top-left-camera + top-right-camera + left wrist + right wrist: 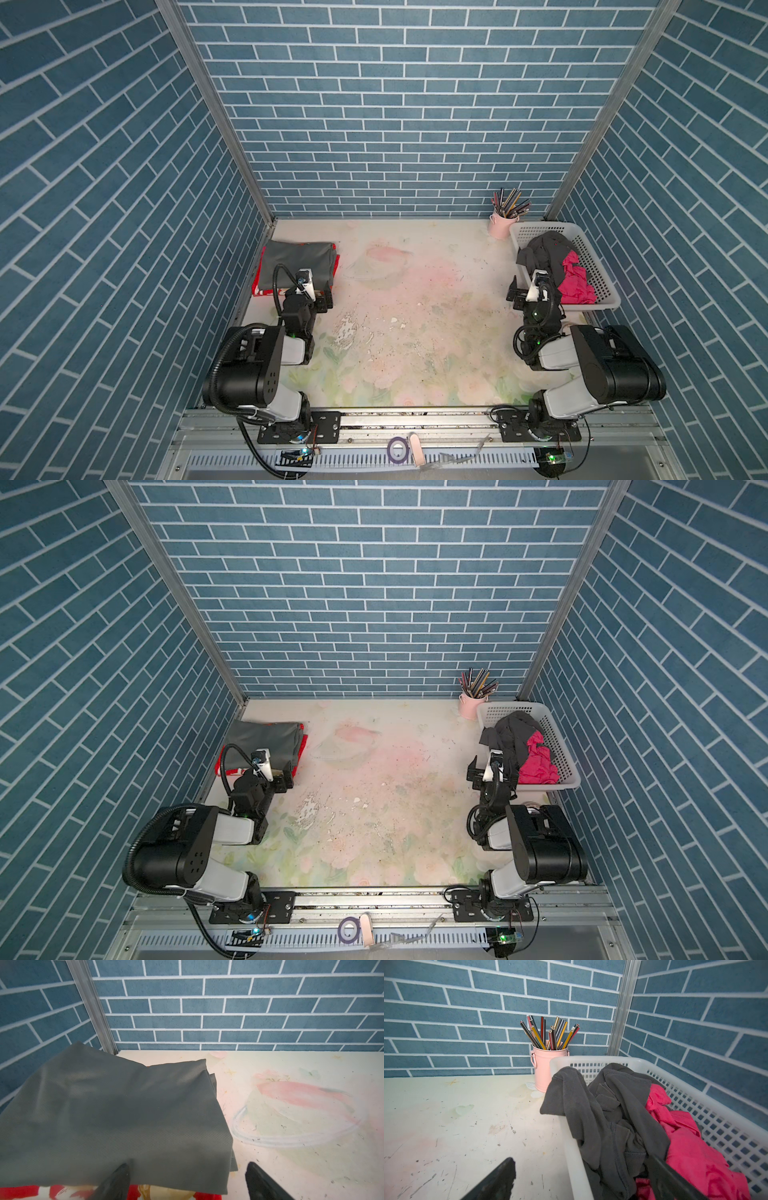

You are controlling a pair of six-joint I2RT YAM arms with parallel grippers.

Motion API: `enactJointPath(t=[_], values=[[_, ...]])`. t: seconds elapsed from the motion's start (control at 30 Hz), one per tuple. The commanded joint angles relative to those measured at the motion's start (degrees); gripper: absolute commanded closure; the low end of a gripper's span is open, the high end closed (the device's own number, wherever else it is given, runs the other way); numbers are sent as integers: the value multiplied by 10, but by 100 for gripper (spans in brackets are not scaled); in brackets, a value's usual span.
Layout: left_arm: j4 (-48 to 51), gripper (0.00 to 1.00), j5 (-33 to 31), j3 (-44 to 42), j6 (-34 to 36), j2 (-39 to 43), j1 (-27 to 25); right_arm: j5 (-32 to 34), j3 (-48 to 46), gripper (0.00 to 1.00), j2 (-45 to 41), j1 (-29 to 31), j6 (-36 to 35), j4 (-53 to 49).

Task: Fold and stack the t-shirts

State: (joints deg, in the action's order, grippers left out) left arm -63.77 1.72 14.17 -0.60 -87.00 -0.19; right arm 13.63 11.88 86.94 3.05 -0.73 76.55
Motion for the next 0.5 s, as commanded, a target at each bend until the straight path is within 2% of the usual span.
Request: enactJointPath(t=[0.0,0.37,0.47], values=[[-37,12,9,6,14,2,-6,-14,14,1,3,-15,37,-65],[-28,12,6,9,15,3,-6,-16,16,1,6,-16,37,-67],[-28,12,6,9,15,3,-6,-38,21,1,5,-27,43,-79]])
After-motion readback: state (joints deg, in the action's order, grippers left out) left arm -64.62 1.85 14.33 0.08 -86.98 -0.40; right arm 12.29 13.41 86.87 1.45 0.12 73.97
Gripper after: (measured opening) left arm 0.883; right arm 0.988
